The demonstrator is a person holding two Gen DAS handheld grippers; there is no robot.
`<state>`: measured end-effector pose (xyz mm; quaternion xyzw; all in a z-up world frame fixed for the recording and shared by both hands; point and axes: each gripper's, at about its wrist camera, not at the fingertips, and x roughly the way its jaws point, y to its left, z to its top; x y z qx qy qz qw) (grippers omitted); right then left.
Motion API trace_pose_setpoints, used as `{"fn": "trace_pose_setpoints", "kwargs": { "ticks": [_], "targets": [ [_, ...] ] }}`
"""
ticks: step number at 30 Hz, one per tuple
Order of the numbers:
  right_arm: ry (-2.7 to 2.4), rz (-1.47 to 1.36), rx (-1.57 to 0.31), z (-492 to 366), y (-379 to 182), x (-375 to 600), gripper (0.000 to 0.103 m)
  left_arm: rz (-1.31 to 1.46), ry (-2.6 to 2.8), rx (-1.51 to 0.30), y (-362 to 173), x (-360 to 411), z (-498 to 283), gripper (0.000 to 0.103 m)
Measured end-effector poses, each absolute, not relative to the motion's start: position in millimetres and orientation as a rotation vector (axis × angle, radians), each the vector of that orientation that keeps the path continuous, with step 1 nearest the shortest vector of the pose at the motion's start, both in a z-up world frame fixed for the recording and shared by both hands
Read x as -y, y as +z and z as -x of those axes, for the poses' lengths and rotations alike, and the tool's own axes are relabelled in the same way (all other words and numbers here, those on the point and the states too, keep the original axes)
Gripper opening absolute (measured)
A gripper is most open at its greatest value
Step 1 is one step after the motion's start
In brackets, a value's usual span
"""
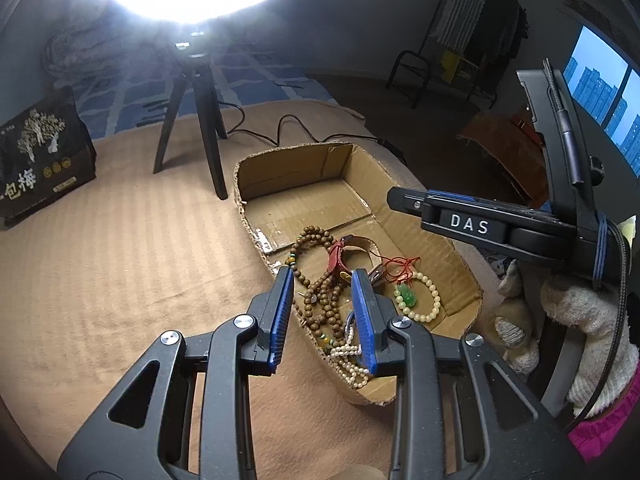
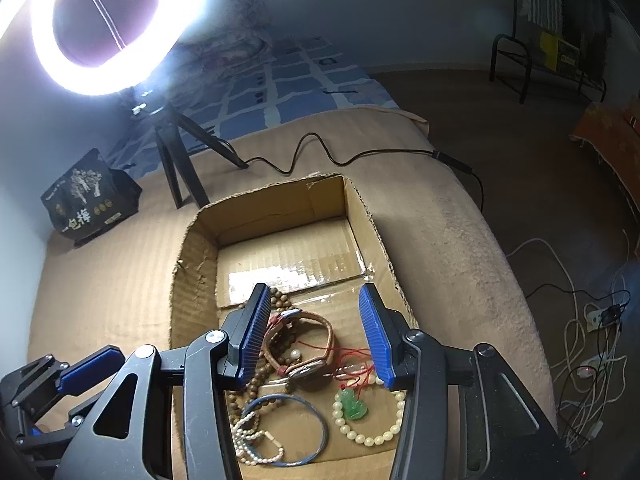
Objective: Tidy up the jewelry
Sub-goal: 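Open both tools to drop the earrings and withdraw from the box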
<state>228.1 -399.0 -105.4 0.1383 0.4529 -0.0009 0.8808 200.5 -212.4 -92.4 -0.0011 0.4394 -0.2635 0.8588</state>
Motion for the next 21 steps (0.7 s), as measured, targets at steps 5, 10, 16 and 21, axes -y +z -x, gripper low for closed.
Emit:
{"fn": "trace_pose_setpoints", "kwargs": {
  "ticks": [5,10,16,21],
  "targets": [
    [0.006,-0.264,-0.92,-214.1,-91.5,392.5,0.044,-0.02,-0.537,-0.897,-81.5,202.5,-187.8,0.029],
    [0.028,-0.255,-0.89,-197.6,-73.2,385.1,0.044,-0.023,-0.522,-0.871,-68.2,190.1,-174.1,0.029],
    [0.051,-0.236,-0.862,-175.1,-53.9,371.7,0.044,-0.038,-0.505,-0.839,-50.6,175.6,-152.2,0.029],
    [0.051,-0.226,-0.84,-154.4,-41.3,363.6,0.044,-0.019,-0.502,-0.819,-36.0,161.4,-132.5,0.029]
  ]
}}
